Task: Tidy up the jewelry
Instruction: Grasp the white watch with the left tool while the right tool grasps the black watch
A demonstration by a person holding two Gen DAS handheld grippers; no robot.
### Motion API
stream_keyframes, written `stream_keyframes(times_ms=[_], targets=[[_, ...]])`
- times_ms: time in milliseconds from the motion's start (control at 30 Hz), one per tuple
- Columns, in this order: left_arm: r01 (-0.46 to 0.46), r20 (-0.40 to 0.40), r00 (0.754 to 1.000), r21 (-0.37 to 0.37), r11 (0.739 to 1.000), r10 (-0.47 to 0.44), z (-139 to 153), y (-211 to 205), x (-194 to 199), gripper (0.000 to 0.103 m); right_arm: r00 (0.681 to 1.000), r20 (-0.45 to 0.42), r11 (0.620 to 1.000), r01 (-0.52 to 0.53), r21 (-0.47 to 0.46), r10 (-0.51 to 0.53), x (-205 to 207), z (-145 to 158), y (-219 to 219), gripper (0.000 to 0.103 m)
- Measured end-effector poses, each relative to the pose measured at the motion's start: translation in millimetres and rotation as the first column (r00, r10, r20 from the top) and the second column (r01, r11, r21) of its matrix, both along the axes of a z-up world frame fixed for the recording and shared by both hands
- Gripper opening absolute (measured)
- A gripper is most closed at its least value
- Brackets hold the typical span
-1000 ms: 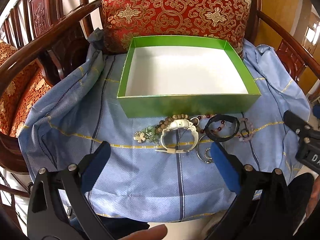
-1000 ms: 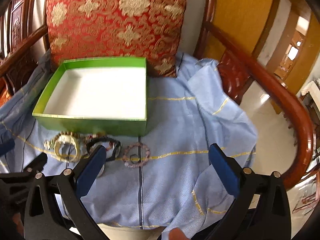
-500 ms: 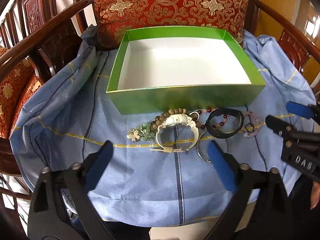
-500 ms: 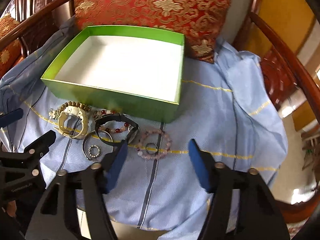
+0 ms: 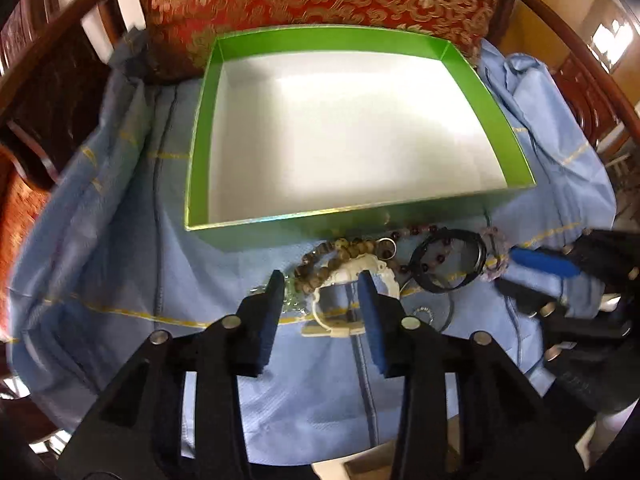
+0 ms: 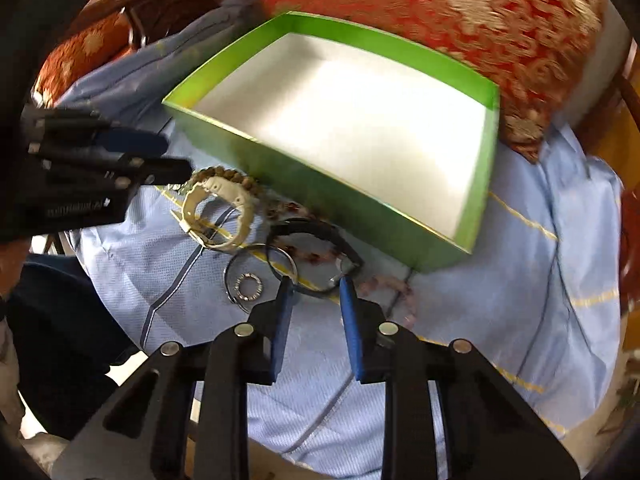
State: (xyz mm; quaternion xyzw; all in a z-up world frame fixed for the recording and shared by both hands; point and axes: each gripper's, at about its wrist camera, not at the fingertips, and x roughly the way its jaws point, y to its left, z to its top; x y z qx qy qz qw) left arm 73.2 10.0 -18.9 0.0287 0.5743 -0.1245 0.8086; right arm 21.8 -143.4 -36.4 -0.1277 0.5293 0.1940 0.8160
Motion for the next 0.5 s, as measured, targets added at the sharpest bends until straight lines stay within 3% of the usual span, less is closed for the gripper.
stream_keyframes(times_ms=[67, 133, 167, 267, 300, 333, 367, 433, 500], targets=[[-0.013, -0.044, 0.999, -0.037, 0.999, 0.011, -10, 1, 0, 0.038, 1.0, -0.003, 1.0, -0.005, 0.004, 0.005, 5, -12, 6, 0.031], [-0.009, -0.046, 0.999, -0.022, 1.0, 0.008, -17, -2, -2, 0.038, 1.0, 0.01, 1.0, 0.017, 0.019, -0.017, 10, -25, 6, 0.054], [-0.006, -0.041, 0.999, -0.011, 1.0, 0.005, -21, -3, -4, 0.038, 0.999, 0.031, 1.0, 0.023, 0.019, -0.023, 10, -27, 5, 0.057], [0.011, -0.05, 0.999, -0.017, 1.0, -0.012, -29, -8, -8, 0.04, 1.0, 0.011, 1.0, 0.028, 0.003, -0.028, 13, -37, 0, 0.057], [0.02, -0.052, 0.998, -0.023, 1.0, -0.021, -30, -11, -9, 0.048, 0.999, 0.001, 0.999, 0.034, 0.022, -0.034, 15, -37, -2, 0.057], [0.027, -0.049, 0.998, -0.021, 0.999, -0.028, -31, -15, -8, 0.064, 0.999, -0.009, 0.998, 0.042, 0.044, -0.042, 18, -37, -5, 0.06], [0.034, -0.041, 0.999, -0.018, 0.999, -0.035, -31, -18, -9, 0.069, 0.999, -0.015, 0.998, 0.047, 0.053, -0.046, 21, -38, -7, 0.062], [0.062, -0.031, 0.998, -0.026, 0.998, -0.063, -31, -29, -10, 0.071, 0.999, -0.019, 0.997, 0.05, 0.061, -0.049, 25, -38, -7, 0.063], [0.065, -0.036, 0.997, -0.026, 0.998, -0.065, -33, -32, -10, 0.065, 0.999, 0.0, 0.998, 0.055, 0.036, -0.055, 26, -40, -6, 0.063]])
